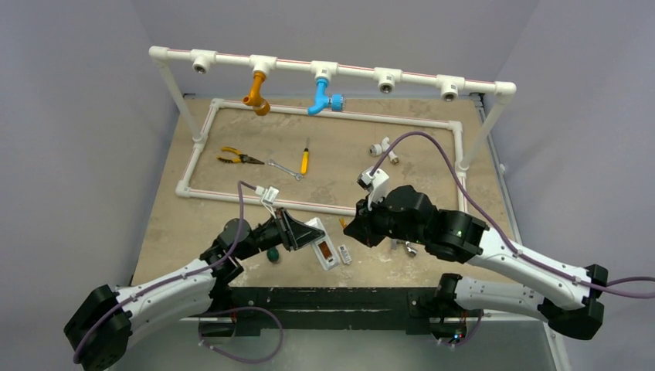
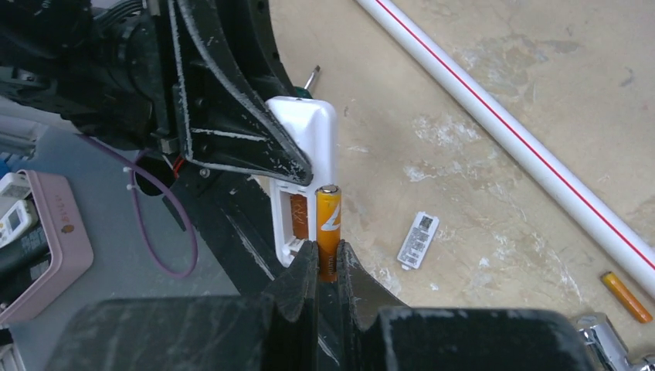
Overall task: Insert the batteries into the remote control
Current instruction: Load the battery into the remote control.
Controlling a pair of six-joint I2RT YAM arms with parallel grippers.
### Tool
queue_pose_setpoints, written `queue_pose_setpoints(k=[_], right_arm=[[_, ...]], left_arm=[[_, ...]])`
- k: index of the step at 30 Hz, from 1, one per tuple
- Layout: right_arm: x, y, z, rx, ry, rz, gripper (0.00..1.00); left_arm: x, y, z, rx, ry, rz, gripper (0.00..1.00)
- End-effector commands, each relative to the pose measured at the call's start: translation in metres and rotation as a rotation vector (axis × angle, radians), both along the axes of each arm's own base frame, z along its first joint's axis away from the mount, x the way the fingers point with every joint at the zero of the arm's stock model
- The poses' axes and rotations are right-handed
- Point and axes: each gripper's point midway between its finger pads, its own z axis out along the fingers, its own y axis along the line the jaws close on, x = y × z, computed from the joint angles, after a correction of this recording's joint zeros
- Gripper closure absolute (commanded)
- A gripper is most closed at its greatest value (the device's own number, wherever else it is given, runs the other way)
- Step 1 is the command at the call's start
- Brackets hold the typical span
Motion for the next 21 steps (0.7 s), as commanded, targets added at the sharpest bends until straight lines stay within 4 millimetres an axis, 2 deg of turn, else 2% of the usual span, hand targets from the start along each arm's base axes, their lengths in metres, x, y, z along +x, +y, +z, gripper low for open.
queue_pose_setpoints(k=[1,9,13,17,21], right_arm=[[-0.005,0.003,0.025,0.064,-0.086,0.078,1.00],[-0.011,0.014,0.025,0.076,0.002,0.083,1.00],[-0.012,0.017,0.014,0.019,0.059,0.078,1.00],[-0.025,0.026,0.006,-0.003,0.139,0.148,1.00],[-0.021,0.025,-0.004,-0.040,0.172,0.094,1.00]], left_arm=[[0.009,0.000,0.034,-0.143,-0.019,0.047,1.00],[0.017,-0.003,0.037,-0.146,-0.016,0.070,1.00],[0.018,-0.006,0.040,-0.157,-0.012,0.060,1.00],[0.022,-0.005,0.037,-0.163,-0.001,0.086,1.00],[0.024,-0.003,0.037,-0.171,-0.002,0.100,1.00]])
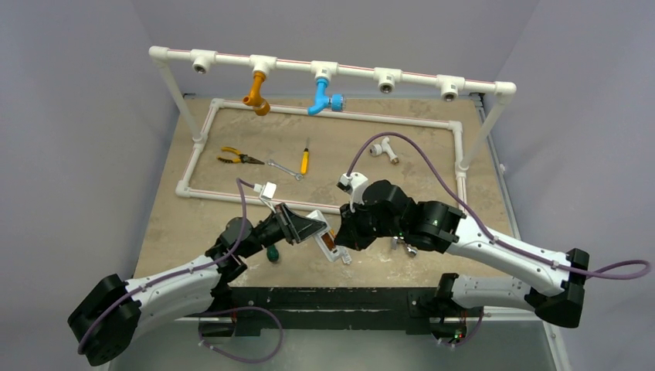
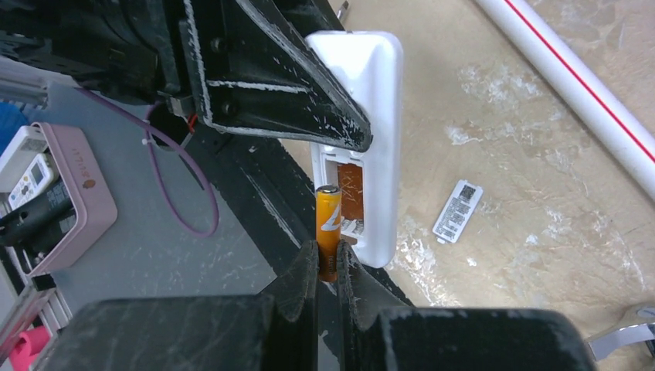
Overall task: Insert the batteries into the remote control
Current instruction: Load the battery into the remote control.
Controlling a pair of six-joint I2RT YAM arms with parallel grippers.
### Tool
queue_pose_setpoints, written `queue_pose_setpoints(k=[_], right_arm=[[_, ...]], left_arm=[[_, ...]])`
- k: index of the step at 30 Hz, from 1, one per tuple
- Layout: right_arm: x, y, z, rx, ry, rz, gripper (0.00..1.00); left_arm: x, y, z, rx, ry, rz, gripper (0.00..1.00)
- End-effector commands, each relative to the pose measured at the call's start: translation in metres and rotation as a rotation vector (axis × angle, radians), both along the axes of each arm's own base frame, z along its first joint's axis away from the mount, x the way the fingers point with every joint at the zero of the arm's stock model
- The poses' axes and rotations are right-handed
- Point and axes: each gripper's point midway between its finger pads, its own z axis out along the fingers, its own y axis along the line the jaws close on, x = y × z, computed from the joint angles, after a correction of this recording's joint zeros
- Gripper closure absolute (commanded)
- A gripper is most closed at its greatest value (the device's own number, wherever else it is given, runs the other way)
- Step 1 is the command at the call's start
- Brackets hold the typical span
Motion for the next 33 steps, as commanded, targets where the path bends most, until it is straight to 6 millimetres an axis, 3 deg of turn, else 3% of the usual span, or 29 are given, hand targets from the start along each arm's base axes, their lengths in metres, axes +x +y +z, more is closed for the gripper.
queue_pose_setpoints(k=[1,13,33], right_arm=[[-0.004,0.004,0.011,0.021,0.040,-0.017,1.00],[-0.012,0.018,-0.002,-0.002,0.122,0.018,1.00],[0.000,0.013,-0.012,-0.105,0.080,-0.002,1.00]], left_arm=[[0.005,0.002,0.028,-0.088,-0.060,0.030,1.00],[0.007,0.001,0.026,-0.101,-0.044,0.037,1.00],[-0.002,-0.002,0.033,-0.167,-0.054,-0.015,1.00]])
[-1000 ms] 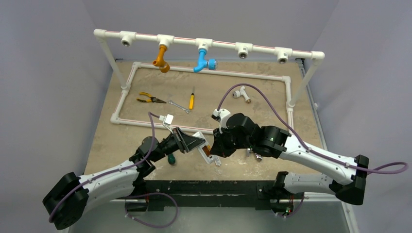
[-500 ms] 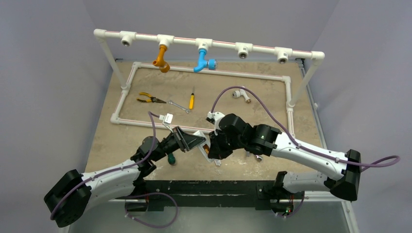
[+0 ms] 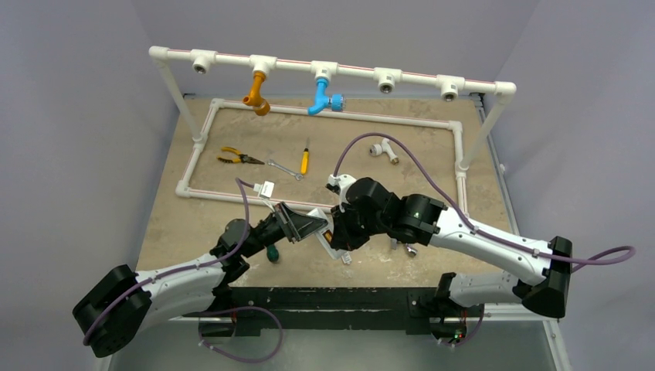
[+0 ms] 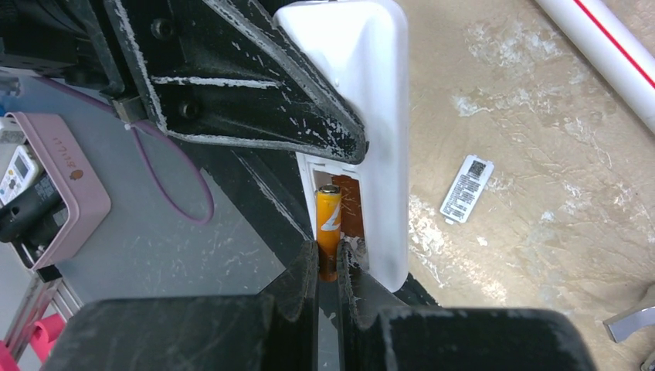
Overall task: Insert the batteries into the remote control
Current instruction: Load the battery into the remote control.
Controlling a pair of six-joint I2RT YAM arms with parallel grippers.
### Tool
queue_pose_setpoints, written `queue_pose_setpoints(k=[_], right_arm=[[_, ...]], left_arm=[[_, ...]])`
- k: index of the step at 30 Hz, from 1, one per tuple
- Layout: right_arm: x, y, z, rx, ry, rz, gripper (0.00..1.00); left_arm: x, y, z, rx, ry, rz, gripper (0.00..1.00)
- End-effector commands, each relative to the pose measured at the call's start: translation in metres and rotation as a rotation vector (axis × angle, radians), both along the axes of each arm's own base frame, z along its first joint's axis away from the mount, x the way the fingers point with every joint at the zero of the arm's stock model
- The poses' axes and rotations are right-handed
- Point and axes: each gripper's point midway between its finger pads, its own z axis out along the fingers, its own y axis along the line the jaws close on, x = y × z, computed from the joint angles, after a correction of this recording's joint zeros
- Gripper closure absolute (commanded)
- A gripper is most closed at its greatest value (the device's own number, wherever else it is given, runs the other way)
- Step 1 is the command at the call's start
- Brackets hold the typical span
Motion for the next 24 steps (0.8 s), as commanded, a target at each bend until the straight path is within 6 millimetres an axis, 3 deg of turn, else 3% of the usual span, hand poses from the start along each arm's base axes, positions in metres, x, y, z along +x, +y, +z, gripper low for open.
queue_pose_setpoints(k=[1,20,24], right_arm=[[0.003,0.004,0.009,-0.004,-0.026,0.017,1.00],[0.012,0.000,-0.006,-0.097,-0.029,-0.016,1.00],[0.014,0.002,-0.007,-0.100,-0.031,-0.021,0.95]], left_arm=[[-0.005,0.001,0.021,-0.072,-0.057,-0.016,1.00],[-0.007,0.002,0.023,-0.082,-0.063,-0.020,1.00],[-0.007,0.001,0.022,-0.079,-0.063,-0.024,1.00]])
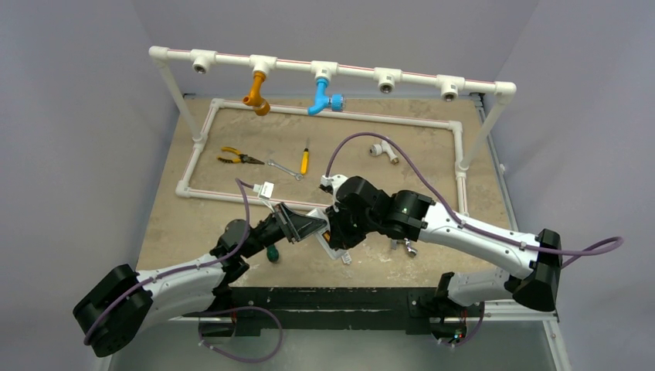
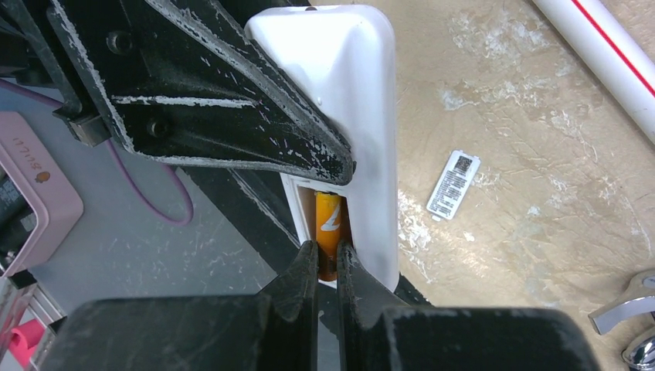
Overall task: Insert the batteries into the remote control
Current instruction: Load the battery into the remote control.
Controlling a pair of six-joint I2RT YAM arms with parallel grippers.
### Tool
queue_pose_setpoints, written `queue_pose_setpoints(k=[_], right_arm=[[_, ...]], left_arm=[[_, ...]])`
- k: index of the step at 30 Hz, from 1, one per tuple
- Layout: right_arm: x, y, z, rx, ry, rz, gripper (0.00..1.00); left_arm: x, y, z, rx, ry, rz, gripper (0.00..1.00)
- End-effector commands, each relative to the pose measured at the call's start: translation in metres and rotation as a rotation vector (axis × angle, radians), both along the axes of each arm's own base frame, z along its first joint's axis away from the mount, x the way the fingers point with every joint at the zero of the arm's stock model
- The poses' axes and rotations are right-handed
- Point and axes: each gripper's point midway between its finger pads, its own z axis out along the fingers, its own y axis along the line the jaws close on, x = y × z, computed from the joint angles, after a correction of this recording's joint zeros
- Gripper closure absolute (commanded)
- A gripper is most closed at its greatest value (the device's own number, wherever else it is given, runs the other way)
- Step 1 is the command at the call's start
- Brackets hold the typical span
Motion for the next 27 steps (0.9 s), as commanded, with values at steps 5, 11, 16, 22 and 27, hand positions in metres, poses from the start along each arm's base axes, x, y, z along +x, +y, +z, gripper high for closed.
queue_pose_setpoints(k=[5,11,16,22,27], right_arm=[[0.0065,0.0016,0.0063,-0.003,-0.031,-0.016,0.90],[0.0043,0.0020,0.0092,0.018,-0.027,-0.013,0.84],[0.0033,0.0039,0.0105,0.036,-0.024,-0.011,0.81],[0.0025,0.0045,0.0098,0.035,-0.018,-0.008,0.76],[0.0044,0.0019,0.0122,0.035,-0.034,-0.019,0.74]], left_arm=[[-0.0052,0.0004,0.0244,-0.084,-0.062,-0.021,1.00],[-0.0056,-0.0002,0.0237,-0.086,-0.060,-0.025,1.00],[-0.0055,-0.0014,0.0245,-0.087,-0.062,-0.030,1.00],[-0.0060,-0.0030,0.0246,-0.093,-0.061,-0.038,1.00],[-0.0058,-0.0037,0.0246,-0.097,-0.058,-0.042,1.00]])
